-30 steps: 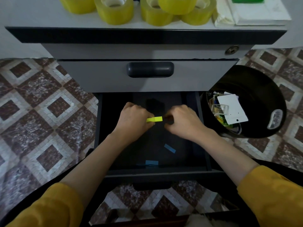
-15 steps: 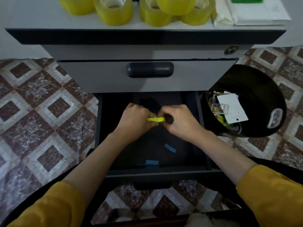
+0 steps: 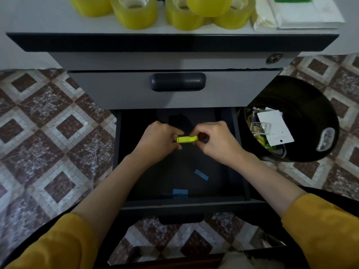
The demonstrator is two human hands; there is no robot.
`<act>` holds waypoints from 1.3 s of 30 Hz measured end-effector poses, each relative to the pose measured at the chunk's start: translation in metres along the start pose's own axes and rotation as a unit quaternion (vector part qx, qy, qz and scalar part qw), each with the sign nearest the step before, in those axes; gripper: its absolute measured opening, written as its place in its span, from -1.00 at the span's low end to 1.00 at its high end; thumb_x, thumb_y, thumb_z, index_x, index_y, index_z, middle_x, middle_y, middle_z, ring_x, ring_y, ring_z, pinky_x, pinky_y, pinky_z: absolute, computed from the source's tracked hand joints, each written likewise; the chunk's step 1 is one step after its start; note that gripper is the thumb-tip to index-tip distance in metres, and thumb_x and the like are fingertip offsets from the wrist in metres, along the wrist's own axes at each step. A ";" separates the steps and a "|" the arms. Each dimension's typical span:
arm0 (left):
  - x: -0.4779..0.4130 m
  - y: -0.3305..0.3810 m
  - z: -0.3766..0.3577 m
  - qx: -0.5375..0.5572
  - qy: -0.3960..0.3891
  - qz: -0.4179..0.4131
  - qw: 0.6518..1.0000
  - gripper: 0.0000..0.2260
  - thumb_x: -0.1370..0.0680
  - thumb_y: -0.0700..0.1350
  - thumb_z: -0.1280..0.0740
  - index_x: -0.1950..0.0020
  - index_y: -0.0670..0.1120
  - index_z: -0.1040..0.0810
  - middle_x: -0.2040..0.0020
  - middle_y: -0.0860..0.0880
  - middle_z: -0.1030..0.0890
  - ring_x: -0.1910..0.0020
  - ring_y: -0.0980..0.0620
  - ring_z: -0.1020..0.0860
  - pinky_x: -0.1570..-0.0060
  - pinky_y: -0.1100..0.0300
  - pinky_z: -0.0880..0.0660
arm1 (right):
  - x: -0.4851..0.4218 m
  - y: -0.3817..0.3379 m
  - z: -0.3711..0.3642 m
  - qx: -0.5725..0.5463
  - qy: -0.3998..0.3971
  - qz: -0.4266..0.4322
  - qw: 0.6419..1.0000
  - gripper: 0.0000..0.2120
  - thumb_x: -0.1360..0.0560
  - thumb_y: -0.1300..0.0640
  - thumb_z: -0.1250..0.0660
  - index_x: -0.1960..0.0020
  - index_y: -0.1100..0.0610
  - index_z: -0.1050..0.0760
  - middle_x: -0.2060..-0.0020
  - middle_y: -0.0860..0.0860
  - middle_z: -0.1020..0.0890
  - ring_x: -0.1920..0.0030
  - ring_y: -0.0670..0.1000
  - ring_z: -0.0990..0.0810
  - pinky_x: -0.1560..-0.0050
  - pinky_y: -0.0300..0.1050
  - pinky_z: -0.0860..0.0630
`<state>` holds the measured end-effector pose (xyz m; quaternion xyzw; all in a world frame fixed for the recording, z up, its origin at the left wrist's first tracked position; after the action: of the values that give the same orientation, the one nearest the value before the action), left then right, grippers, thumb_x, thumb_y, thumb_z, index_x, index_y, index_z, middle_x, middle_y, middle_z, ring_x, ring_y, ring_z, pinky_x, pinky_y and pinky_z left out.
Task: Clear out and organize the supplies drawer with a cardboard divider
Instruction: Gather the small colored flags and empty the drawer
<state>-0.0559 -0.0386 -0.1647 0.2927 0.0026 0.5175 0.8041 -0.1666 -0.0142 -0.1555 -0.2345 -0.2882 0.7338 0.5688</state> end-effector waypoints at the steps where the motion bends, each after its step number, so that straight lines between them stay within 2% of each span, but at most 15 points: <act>1: 0.000 0.000 0.000 0.005 -0.003 -0.004 1.000 -0.71 -0.46 -0.18 -0.41 -0.17 -0.03 -0.60 0.02 -0.04 -0.66 -0.03 0.03 -0.58 -0.15 0.07 -0.46 | 0.000 0.001 0.000 -0.002 0.001 -0.001 1.000 -0.87 -0.36 0.37 -0.43 0.10 0.24 -0.62 0.21 0.10 -0.64 0.22 0.03 -0.60 0.20 0.02 -0.58; 6: 0.000 -0.001 0.000 -0.017 -0.008 -0.020 1.000 -0.73 -0.53 -0.23 -0.30 -0.19 -0.02 -0.59 -0.02 -0.06 -0.66 -0.03 0.01 -0.58 -0.15 0.05 -0.47 | -0.001 0.005 -0.001 -0.002 -0.006 -0.006 1.000 -0.84 -0.36 0.37 -0.43 0.08 0.23 -0.62 0.19 0.10 -0.65 0.20 0.03 -0.61 0.17 0.03 -0.58; 14: 0.001 0.003 0.003 -0.025 0.002 -0.037 0.999 -0.77 -0.52 -0.23 -0.31 -0.11 -0.01 -0.64 0.01 -0.01 -0.67 -0.01 0.01 -0.58 -0.13 0.08 -0.46 | -0.001 -0.001 -0.003 0.012 -0.021 0.002 1.000 -0.84 -0.39 0.35 -0.41 0.04 0.23 -0.63 0.14 0.10 -0.66 0.15 0.00 -0.62 0.09 -0.05 -0.59; 21: -0.001 -0.001 0.002 -0.008 0.020 -0.016 1.000 -0.72 -0.58 -0.19 -0.23 -0.27 -0.05 -0.53 -0.11 -0.03 -0.63 -0.10 0.02 -0.56 -0.21 0.10 -0.44 | -0.001 0.003 0.000 0.016 -0.001 -0.005 1.000 -0.84 -0.37 0.36 -0.44 0.06 0.24 -0.64 0.16 0.10 -0.67 0.18 0.00 -0.62 0.11 -0.05 -0.60; 24: 0.001 0.002 0.000 -0.002 0.015 -0.019 1.000 -0.70 -0.58 -0.19 -0.22 -0.31 -0.04 -0.50 -0.08 -0.06 -0.64 -0.03 0.00 -0.58 -0.17 0.08 -0.45 | -0.001 0.005 0.001 0.015 0.005 -0.013 1.000 -0.83 -0.37 0.35 -0.44 0.05 0.24 -0.63 0.16 0.10 -0.66 0.18 0.01 -0.62 0.12 -0.04 -0.60; 28: 0.001 0.000 0.002 0.038 0.037 -0.007 0.999 -0.69 -0.54 -0.26 -0.29 -0.27 -0.07 -0.53 -0.09 -0.04 -0.64 -0.11 0.03 -0.56 -0.24 0.19 -0.40 | 0.000 0.006 0.000 0.009 0.004 -0.017 1.000 -0.84 -0.37 0.35 -0.44 0.06 0.24 -0.63 0.16 0.11 -0.65 0.19 0.03 -0.61 0.15 -0.01 -0.59; 32: 0.001 -0.001 0.006 0.063 0.059 -0.003 0.996 -0.74 -0.53 -0.27 -0.31 -0.19 -0.09 -0.59 -0.07 -0.04 -0.65 -0.07 0.05 -0.58 -0.19 0.27 -0.41 | 0.000 0.007 -0.001 0.003 0.000 -0.029 1.000 -0.84 -0.37 0.35 -0.44 0.05 0.24 -0.63 0.16 0.11 -0.64 0.19 0.03 -0.60 0.15 -0.01 -0.59; 35: 0.000 0.002 0.002 0.051 0.035 -0.021 0.998 -0.74 -0.56 -0.24 -0.26 -0.23 -0.09 -0.57 -0.05 -0.04 -0.64 0.12 0.13 -0.52 -0.03 0.31 -0.42 | 0.000 0.006 -0.001 0.010 -0.003 -0.027 1.000 -0.84 -0.38 0.35 -0.43 0.04 0.25 -0.63 0.15 0.12 -0.64 0.19 0.03 -0.60 0.15 -0.03 -0.59; 37: 0.000 0.004 -0.001 0.037 0.023 -0.037 0.998 -0.73 -0.57 -0.20 -0.25 -0.26 -0.08 -0.54 -0.02 -0.06 -0.63 0.17 0.17 -0.45 0.00 0.29 -0.44 | 0.000 0.005 -0.001 0.014 -0.006 -0.023 1.000 -0.85 -0.39 0.35 -0.42 0.05 0.26 -0.63 0.16 0.12 -0.64 0.19 0.02 -0.61 0.15 -0.05 -0.59; 39: 0.000 0.005 -0.001 0.017 0.021 -0.052 0.998 -0.70 -0.55 -0.17 -0.27 -0.28 -0.06 -0.52 0.01 -0.06 -0.62 0.15 0.16 -0.47 -0.02 0.23 -0.48 | 0.000 0.004 0.000 0.017 -0.004 -0.019 1.000 -0.85 -0.39 0.36 -0.42 0.05 0.27 -0.63 0.16 0.12 -0.64 0.20 0.01 -0.60 0.15 -0.09 -0.59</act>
<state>-0.0603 -0.0362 -0.1633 0.2950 0.0433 0.4804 0.8248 -0.1689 -0.0146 -0.1581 -0.2167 -0.2820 0.7287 0.5853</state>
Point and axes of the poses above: each hand's wrist, its own x-axis away from the middle knuckle, its own z-axis out of the back of the hand, y = z × x, the point moved 8 cm from there along -x, towards the middle knuckle
